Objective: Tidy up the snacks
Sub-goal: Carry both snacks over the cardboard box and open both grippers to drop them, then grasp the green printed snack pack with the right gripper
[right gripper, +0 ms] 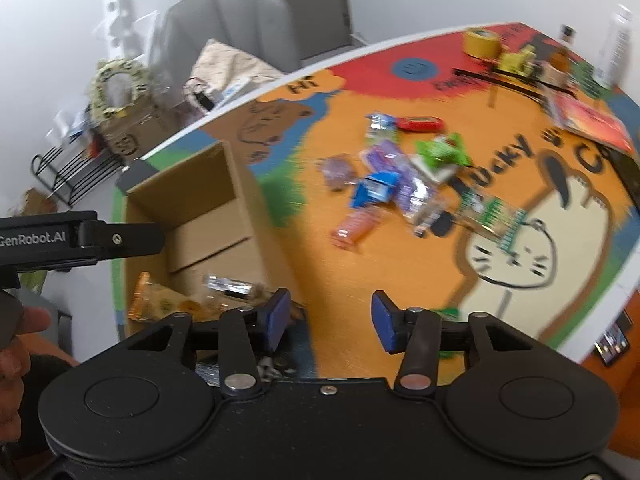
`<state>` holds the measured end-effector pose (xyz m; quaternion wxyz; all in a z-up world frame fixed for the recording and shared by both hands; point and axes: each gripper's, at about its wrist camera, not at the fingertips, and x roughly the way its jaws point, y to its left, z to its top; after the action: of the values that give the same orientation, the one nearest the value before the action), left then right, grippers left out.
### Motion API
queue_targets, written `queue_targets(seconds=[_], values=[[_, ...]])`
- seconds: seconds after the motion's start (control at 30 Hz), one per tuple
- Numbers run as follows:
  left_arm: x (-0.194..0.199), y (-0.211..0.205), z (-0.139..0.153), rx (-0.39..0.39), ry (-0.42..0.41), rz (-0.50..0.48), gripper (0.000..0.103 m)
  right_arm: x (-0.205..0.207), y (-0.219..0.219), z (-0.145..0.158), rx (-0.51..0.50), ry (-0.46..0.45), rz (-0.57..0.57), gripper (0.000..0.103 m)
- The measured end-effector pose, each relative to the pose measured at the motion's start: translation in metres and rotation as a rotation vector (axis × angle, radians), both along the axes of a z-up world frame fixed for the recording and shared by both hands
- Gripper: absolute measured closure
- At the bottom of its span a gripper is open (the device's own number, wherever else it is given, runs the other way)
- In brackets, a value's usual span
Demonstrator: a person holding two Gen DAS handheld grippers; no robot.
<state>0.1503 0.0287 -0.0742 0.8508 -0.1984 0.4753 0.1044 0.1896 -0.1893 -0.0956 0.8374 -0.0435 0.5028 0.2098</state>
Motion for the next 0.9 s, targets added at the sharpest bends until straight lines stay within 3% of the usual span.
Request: queue_targets(seconds=[0.2, 0.47, 0.9], values=[[0.016, -0.032, -0.005, 0.007, -0.003, -0.092, 0.006, 0.004, -0.033, -0.007, -0.022, 0.009, -0.074, 0.038], [0.029, -0.064, -0.013, -0.023, -0.004, -0.172, 0.006, 0.013, -0.058, -0.025, -0.033, 0.05, -0.12, 0.038], [0.053, -0.091, -0.024, 0.05, -0.009, -0.241, 0.007, 0.04, -0.065, -0.077, 0.003, 0.14, -0.112, 0.043]])
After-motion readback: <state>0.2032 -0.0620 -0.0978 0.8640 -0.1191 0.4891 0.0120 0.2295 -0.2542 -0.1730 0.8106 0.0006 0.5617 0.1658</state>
